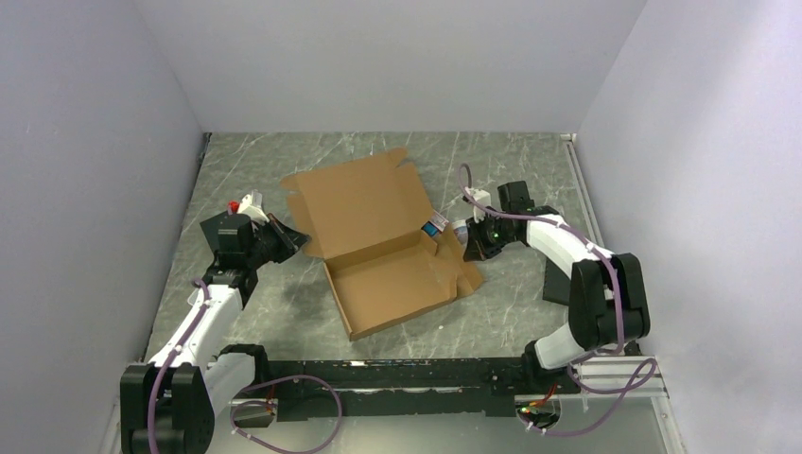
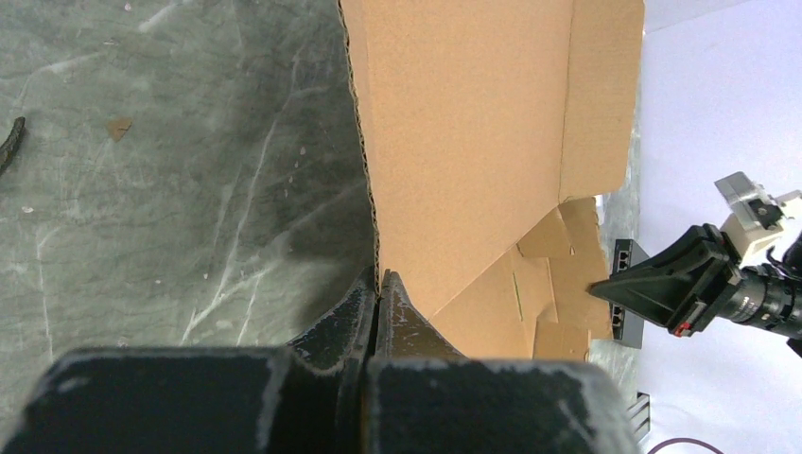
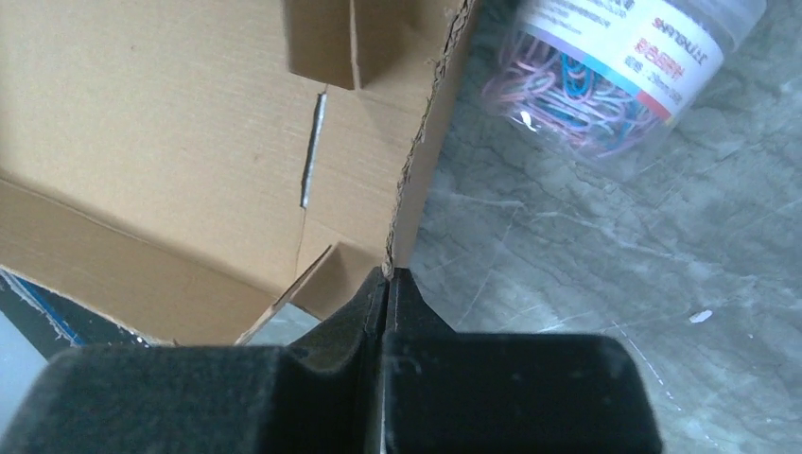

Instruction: Fold the paper box

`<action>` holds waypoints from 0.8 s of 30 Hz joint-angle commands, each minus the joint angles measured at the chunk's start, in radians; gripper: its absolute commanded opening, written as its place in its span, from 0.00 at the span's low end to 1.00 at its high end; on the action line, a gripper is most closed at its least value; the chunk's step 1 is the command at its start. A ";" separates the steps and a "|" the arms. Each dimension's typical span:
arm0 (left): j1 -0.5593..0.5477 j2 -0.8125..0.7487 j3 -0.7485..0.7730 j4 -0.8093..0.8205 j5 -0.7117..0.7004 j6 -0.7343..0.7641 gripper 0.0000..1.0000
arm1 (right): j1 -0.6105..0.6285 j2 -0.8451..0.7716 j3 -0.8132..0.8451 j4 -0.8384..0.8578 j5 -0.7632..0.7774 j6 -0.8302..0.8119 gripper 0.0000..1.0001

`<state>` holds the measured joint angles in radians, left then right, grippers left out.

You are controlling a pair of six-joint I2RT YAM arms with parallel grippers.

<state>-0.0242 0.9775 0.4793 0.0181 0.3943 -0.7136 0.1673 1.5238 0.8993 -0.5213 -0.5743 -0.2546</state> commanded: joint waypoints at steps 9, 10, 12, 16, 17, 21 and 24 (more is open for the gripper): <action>-0.006 -0.009 0.042 0.052 0.038 0.012 0.00 | 0.196 -0.103 0.147 -0.021 0.298 -0.061 0.00; -0.005 -0.008 0.045 0.050 0.038 0.014 0.00 | 0.211 -0.104 0.152 -0.017 0.324 -0.063 0.00; -0.006 -0.006 0.050 0.040 0.037 0.018 0.00 | 0.235 -0.105 0.159 -0.009 0.384 -0.069 0.00; -0.006 0.003 0.063 0.008 0.030 0.017 0.04 | 0.272 -0.124 0.170 0.019 0.482 -0.097 0.00; -0.006 0.006 0.066 -0.001 0.030 0.014 0.06 | 0.284 -0.129 0.172 0.025 0.506 -0.108 0.00; -0.005 0.021 0.084 -0.053 0.046 0.003 0.14 | 0.352 -0.143 0.174 0.041 0.613 -0.159 0.00; -0.006 0.031 0.098 -0.103 0.063 0.000 0.19 | 0.381 -0.144 0.182 0.049 0.664 -0.174 0.00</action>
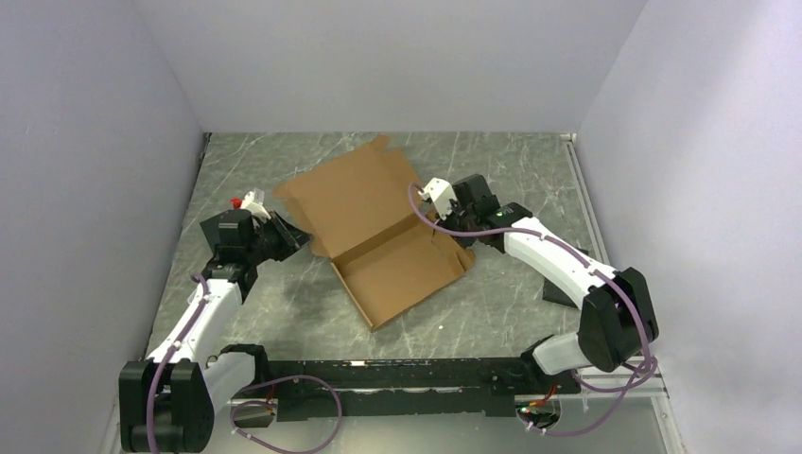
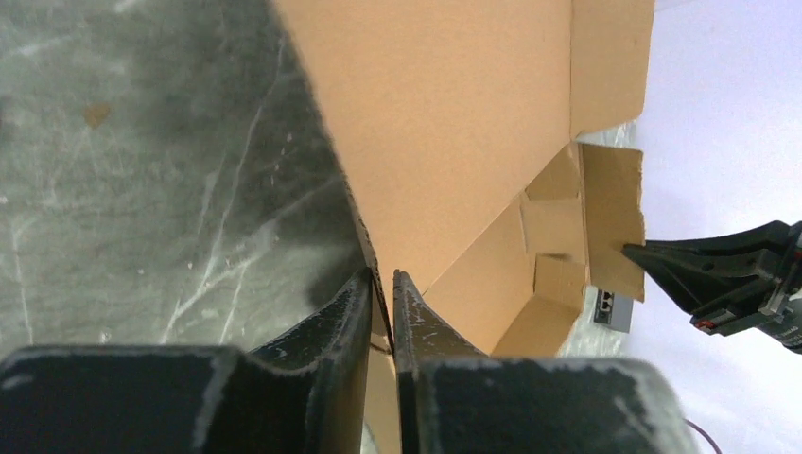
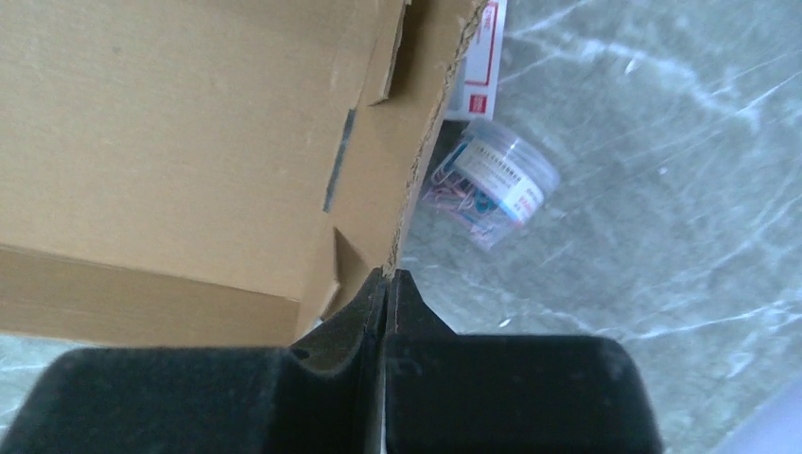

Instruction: Fold the paper box

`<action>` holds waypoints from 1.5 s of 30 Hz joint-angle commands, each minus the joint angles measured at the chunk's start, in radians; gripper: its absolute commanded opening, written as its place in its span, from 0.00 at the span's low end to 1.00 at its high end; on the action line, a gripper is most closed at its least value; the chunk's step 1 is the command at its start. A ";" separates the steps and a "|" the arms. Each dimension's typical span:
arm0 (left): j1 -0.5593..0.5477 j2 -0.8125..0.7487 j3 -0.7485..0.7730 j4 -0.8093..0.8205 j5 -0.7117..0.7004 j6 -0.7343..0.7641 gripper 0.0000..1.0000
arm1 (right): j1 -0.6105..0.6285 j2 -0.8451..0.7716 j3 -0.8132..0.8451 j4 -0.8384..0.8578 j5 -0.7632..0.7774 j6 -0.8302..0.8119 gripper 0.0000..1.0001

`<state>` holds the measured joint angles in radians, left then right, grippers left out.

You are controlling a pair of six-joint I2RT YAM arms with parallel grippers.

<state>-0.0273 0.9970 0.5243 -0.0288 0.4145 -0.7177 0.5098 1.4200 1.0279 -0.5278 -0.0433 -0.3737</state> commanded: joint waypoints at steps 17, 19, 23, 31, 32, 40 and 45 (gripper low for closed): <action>-0.001 -0.138 0.172 -0.244 0.070 -0.071 0.53 | 0.151 0.022 0.000 0.173 0.339 -0.145 0.00; -0.003 -0.090 0.133 -0.119 0.156 -0.169 0.53 | 0.165 0.027 -0.002 0.176 0.341 -0.141 0.00; -0.043 0.014 0.101 0.092 0.202 -0.313 0.56 | 0.209 0.033 -0.027 0.198 0.362 -0.145 0.00; -0.231 0.258 0.208 0.160 0.059 -0.461 0.65 | 0.254 0.039 -0.078 0.249 0.394 -0.154 0.00; -0.250 0.294 0.222 0.177 0.051 -0.482 0.65 | 0.259 0.040 -0.082 0.252 0.397 -0.155 0.00; -0.367 0.520 0.361 0.220 -0.021 -0.560 0.64 | 0.282 0.042 -0.093 0.258 0.386 -0.153 0.00; -0.401 0.622 0.435 0.203 -0.055 -0.609 0.63 | 0.292 0.046 -0.104 0.269 0.375 -0.148 0.00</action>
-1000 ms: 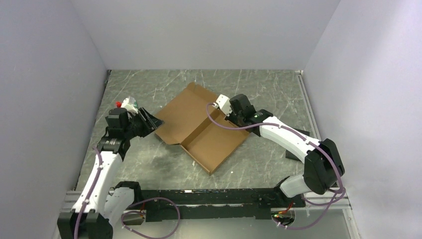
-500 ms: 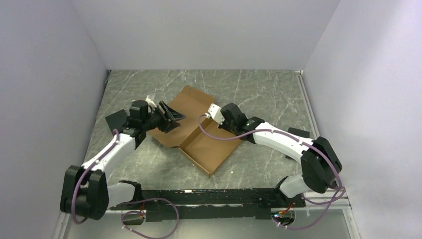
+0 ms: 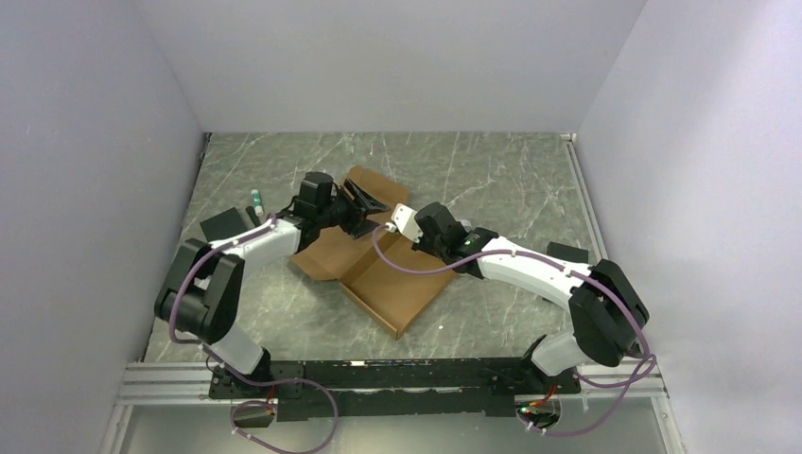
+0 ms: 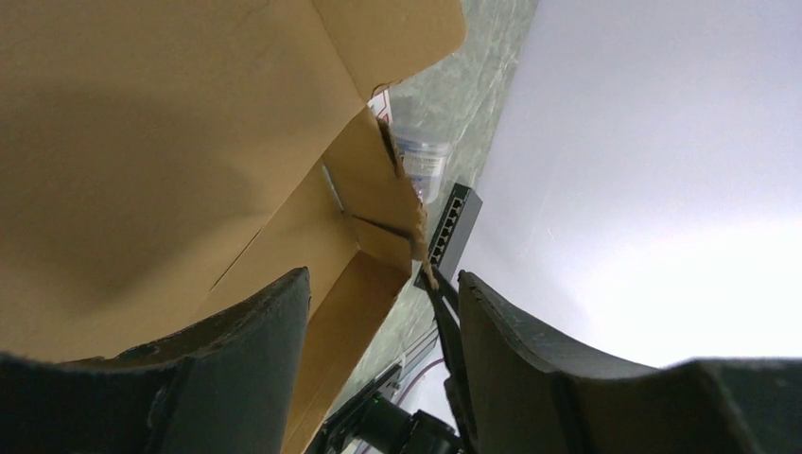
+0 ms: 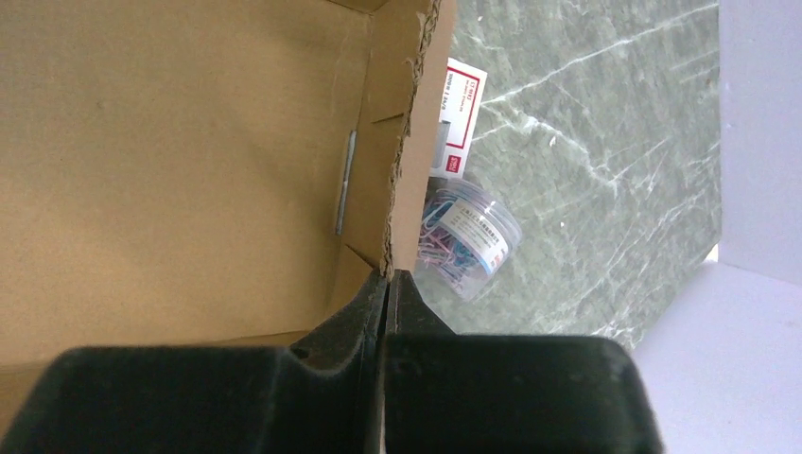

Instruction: Fold the paper box

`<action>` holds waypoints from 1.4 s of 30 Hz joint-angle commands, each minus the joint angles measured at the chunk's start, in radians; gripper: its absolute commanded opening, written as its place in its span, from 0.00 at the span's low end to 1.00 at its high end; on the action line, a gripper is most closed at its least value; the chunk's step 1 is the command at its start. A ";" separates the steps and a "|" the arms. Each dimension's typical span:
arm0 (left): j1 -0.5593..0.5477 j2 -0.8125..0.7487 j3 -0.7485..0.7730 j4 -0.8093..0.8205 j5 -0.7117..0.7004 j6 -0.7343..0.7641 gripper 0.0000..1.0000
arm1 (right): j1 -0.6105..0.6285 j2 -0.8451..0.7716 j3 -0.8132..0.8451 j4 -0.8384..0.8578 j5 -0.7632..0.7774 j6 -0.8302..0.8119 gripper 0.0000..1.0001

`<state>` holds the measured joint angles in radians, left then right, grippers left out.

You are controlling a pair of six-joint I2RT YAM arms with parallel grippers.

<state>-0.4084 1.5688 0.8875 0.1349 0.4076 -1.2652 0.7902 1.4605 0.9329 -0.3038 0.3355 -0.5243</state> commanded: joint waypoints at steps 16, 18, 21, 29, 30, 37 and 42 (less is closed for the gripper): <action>-0.104 0.270 0.227 0.086 -0.042 -0.125 0.49 | 0.032 0.031 -0.004 0.051 -0.016 0.011 0.00; -0.109 0.281 0.234 0.088 -0.036 -0.127 0.45 | 0.033 0.033 -0.002 0.049 -0.018 0.012 0.00; -0.117 0.296 0.244 0.088 -0.028 -0.127 0.38 | 0.036 0.034 0.002 0.047 -0.022 0.015 0.00; -0.122 0.323 0.254 0.070 -0.015 -0.088 0.00 | 0.038 0.024 0.001 0.039 -0.034 0.021 0.05; -0.122 0.325 0.257 0.056 -0.017 -0.074 0.00 | 0.038 0.021 0.001 0.035 -0.037 0.022 0.09; -0.122 0.329 0.270 -0.021 -0.038 0.035 0.00 | -0.017 -0.089 0.026 -0.062 -0.276 0.062 0.56; -0.122 0.324 0.281 -0.068 -0.056 0.123 0.00 | -0.250 -0.106 0.085 -0.154 -0.711 0.180 0.71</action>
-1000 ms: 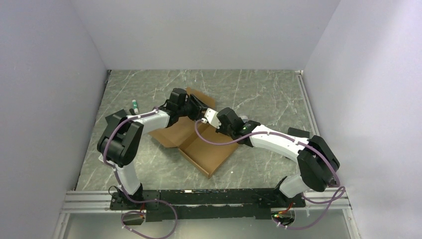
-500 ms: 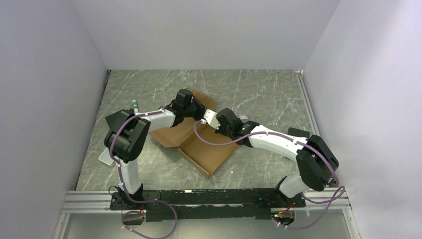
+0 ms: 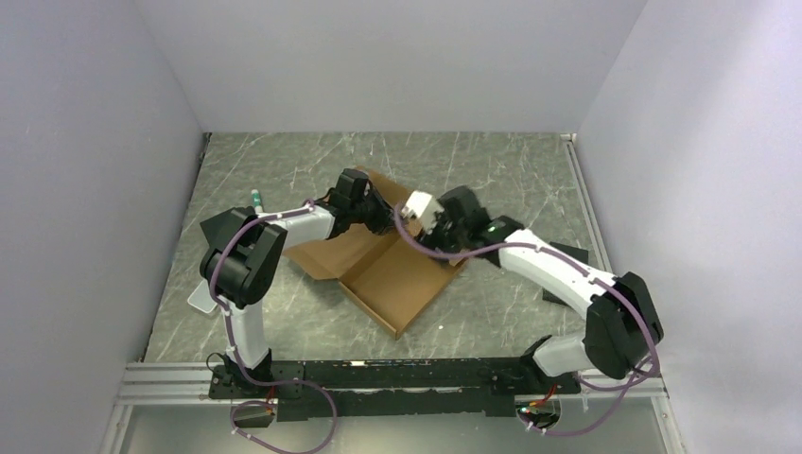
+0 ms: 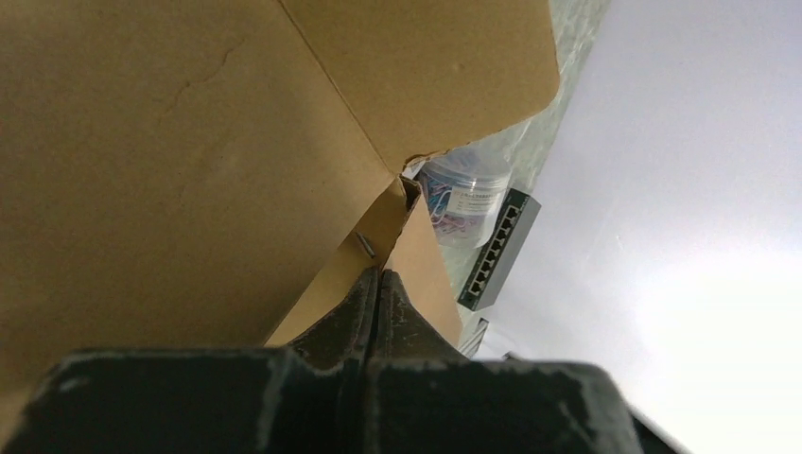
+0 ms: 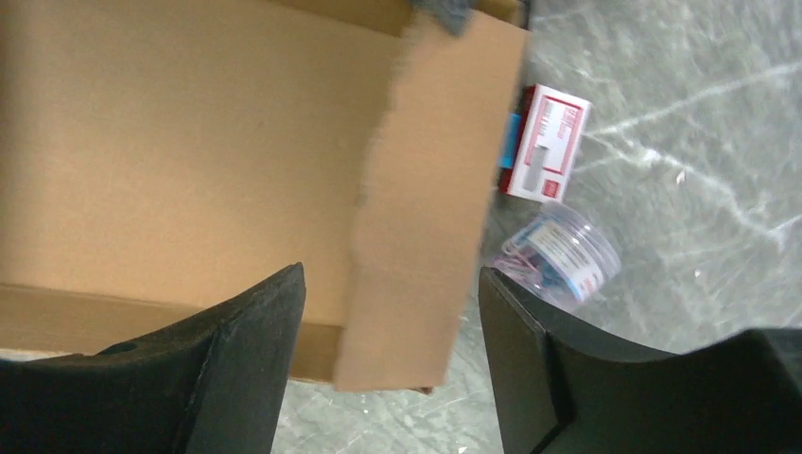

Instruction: Fold the paper box

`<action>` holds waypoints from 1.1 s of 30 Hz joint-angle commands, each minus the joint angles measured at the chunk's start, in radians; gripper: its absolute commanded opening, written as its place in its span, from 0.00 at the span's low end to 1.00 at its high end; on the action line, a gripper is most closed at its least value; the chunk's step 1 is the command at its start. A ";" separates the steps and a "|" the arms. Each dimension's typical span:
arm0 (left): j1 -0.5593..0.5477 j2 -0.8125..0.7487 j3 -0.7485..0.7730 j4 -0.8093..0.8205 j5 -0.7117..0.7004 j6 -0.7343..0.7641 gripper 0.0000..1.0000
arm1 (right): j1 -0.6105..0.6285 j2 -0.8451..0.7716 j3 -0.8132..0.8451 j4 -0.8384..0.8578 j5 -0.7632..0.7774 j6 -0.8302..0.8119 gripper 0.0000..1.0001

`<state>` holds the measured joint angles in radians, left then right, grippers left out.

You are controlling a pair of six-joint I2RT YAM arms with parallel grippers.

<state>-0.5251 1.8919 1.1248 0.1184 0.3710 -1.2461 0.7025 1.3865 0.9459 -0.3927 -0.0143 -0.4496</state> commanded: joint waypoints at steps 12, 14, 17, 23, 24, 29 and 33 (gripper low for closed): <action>-0.007 0.028 0.072 -0.093 -0.030 0.199 0.00 | -0.313 0.219 0.165 -0.078 -0.486 0.211 0.72; -0.007 0.036 0.078 -0.091 -0.025 0.204 0.00 | -0.312 0.243 0.180 -0.082 -0.473 0.215 0.73; -0.007 0.050 0.087 -0.093 -0.020 0.211 0.00 | -0.312 0.270 0.190 -0.082 -0.471 0.214 0.73; -0.006 0.057 0.109 -0.112 -0.017 0.234 0.03 | -0.310 0.317 0.202 -0.077 -0.425 0.220 0.67; -0.007 0.056 0.111 -0.116 -0.015 0.244 0.05 | -0.310 0.323 0.202 -0.077 -0.412 0.221 0.64; -0.006 0.026 0.117 -0.117 -0.013 0.277 0.14 | -0.311 0.336 0.191 -0.060 -0.344 0.223 0.51; -0.006 -0.034 0.102 -0.117 -0.022 0.317 0.25 | -0.310 0.342 0.189 -0.049 -0.320 0.225 0.43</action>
<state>-0.5297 1.9377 1.2087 0.0174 0.3683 -0.9947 0.3946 1.7226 1.1164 -0.4683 -0.4000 -0.2249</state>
